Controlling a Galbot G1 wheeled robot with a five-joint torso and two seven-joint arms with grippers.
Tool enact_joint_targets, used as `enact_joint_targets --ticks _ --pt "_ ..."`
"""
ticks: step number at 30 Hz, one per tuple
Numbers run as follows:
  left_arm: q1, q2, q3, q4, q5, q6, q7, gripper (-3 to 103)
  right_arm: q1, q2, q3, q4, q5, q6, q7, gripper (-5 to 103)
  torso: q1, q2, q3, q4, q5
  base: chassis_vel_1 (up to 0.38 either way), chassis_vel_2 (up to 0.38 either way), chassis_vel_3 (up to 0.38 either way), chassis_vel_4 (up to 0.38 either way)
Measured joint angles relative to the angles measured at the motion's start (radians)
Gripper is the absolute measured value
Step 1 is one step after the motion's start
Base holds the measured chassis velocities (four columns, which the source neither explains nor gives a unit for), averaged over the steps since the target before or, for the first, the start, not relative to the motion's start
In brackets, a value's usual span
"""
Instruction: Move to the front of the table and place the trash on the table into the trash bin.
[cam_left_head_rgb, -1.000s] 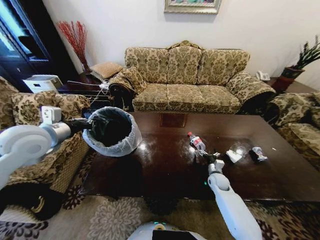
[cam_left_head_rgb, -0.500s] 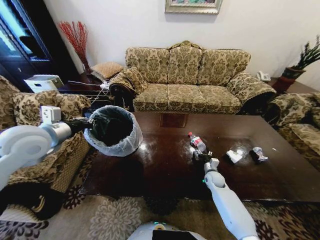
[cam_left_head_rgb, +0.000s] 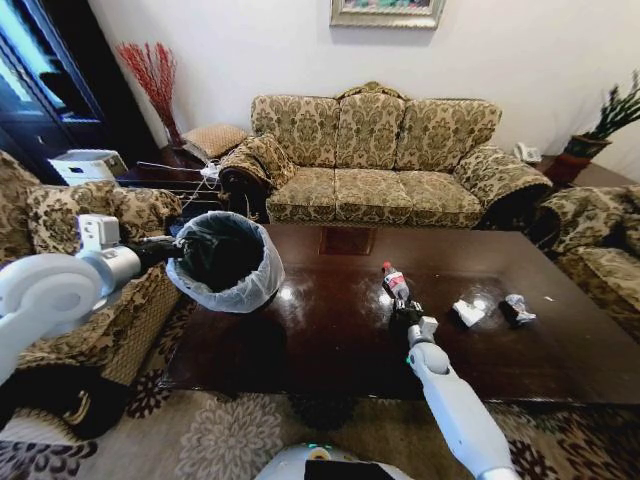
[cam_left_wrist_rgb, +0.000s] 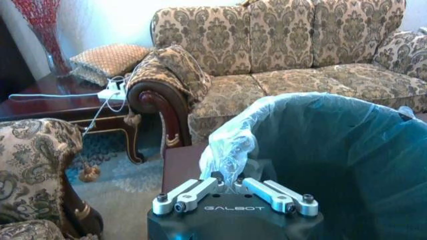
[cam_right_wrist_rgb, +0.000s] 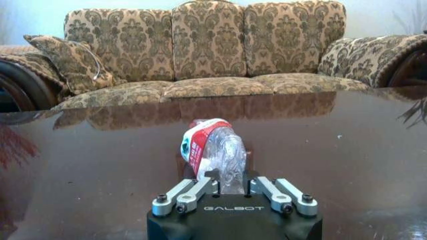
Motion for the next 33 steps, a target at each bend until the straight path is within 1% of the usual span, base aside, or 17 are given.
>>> enact_joint_targets --ticks 5,6,8,10,11,14,15,18,19,20,22,23,24,26,27,31,33 --pt "0.002 0.003 -0.001 0.002 0.0 0.002 0.0 1 -0.026 -0.009 0.015 0.08 0.026 -0.007 -0.022 15 0.0 0.0 0.0 0.0 0.0 0.0 0.0 0.0 0.0" --pt "0.002 0.004 -0.001 0.004 0.0 0.002 0.001 1 -0.043 -0.018 0.02 0.155 0.054 -0.029 -0.031 15 0.0 0.0 0.0 0.0 0.0002 0.0 0.0 0.0 0.0" --pt "0.002 0.004 -0.001 0.005 0.0 0.002 0.001 1 -0.049 -0.023 0.021 0.184 0.067 -0.039 -0.036 15 0.0 0.0 0.0 -0.0001 0.0002 0.0 0.0 0.0 0.0" --pt "0.001 0.004 0.011 0.023 0.009 0.002 0.001 1 -0.075 -0.061 0.021 0.355 0.123 -0.066 -0.075 15 0.0 0.0 0.0 -0.0001 0.0001 0.0 0.0 0.0 0.0" --pt "0.001 0.004 0.011 0.023 0.009 0.002 0.001 1 -0.075 -0.061 0.021 0.355 0.123 -0.066 -0.075 15 0.0 0.0 0.0 -0.0001 0.0001 0.0 0.0 0.0 0.0" --pt "-0.001 -0.005 0.032 0.053 0.036 0.002 0.006 1 -0.084 -0.136 0.003 0.543 0.174 -0.054 -0.162 15 0.0 0.0 0.0 0.0 -0.0004 0.0 0.0 0.0 0.0" --pt "-0.001 -0.005 0.032 0.053 0.036 0.002 0.006 1 -0.084 -0.136 0.003 0.543 0.174 -0.054 -0.162 15 0.0 0.0 0.0 0.0 -0.0004 0.0 0.0 0.0 0.0" --pt "-0.003 -0.01 0.062 0.084 0.082 -0.003 0.018 1 -0.059 -0.283 -0.041 0.729 0.254 -0.064 -0.273 15 0.0 0.0 0.0 0.0001 0.0 0.0 0.0 0.0 0.0" --pt "-0.003 -0.01 0.062 0.084 0.082 -0.003 0.018 1 -0.059 -0.283 -0.041 0.729 0.254 -0.064 -0.273 15 0.0 0.0 0.0 0.0001 0.0 0.0 0.0 0.0 0.0" --pt "-0.004 -0.01 0.075 0.091 0.103 -0.008 0.02 1 -0.04 -0.366 -0.064 0.793 0.301 -0.09 -0.303 15 0.0 0.0 0.0 0.0001 -0.0005 0.0 0.0 0.0 0.0" --pt "-0.005 -0.007 0.087 0.093 0.116 -0.011 0.022 1 -0.005 -0.476 -0.087 0.862 0.34 -0.121 -0.36 14 0.0 0.0 0.0 0.0001 -0.0005 0.0 0.0 0.0 0.0" --pt "-0.005 -0.007 0.087 0.093 0.116 -0.011 0.022 1 -0.005 -0.476 -0.087 0.862 0.34 -0.121 -0.36 14 0.0 0.0 0.0 0.0001 -0.0005 0.0 0.0 0.0 0.0" --pt "-0.005 -0.002 0.091 0.09 0.118 -0.012 0.023 1 0.029 -0.53 -0.104 0.903 0.356 -0.147 -0.393 14 0.0 0.0 0.0 -0.0001 -0.0002 0.0 0.0 0.0 0.0" --pt "-0.006 0.004 0.094 0.081 0.119 -0.012 0.025 1 0.09 -0.586 -0.13 0.966 0.395 -0.203 -0.414 14 0.0 0.0 0.0 -0.0001 0.0005 0.0 0.0 0.0 0.0" --pt "-0.006 0.004 0.094 0.081 0.119 -0.012 0.025 1 0.09 -0.586 -0.13 0.966 0.395 -0.203 -0.414 14 0.0 0.0 0.0 -0.0001 0.0005 0.0 0.0 0.0 0.0" --pt "-0.012 0.037 0.111 0.055 0.123 -0.014 0.027 1 0.179 -0.636 -0.166 1.054 0.435 -0.318 -0.425 14 0.0 0.0 0.0 -0.0001 0.0 0.0 0.0 0.0 0.0" --pt "-0.011 0.049 0.114 0.044 0.127 -0.014 0.029 1 0.217 -0.641 -0.189 1.061 0.435 -0.344 -0.425 14 0.0 0.0 0.0 -0.0001 -0.0001 0.0 0.0 0.0 0.0"
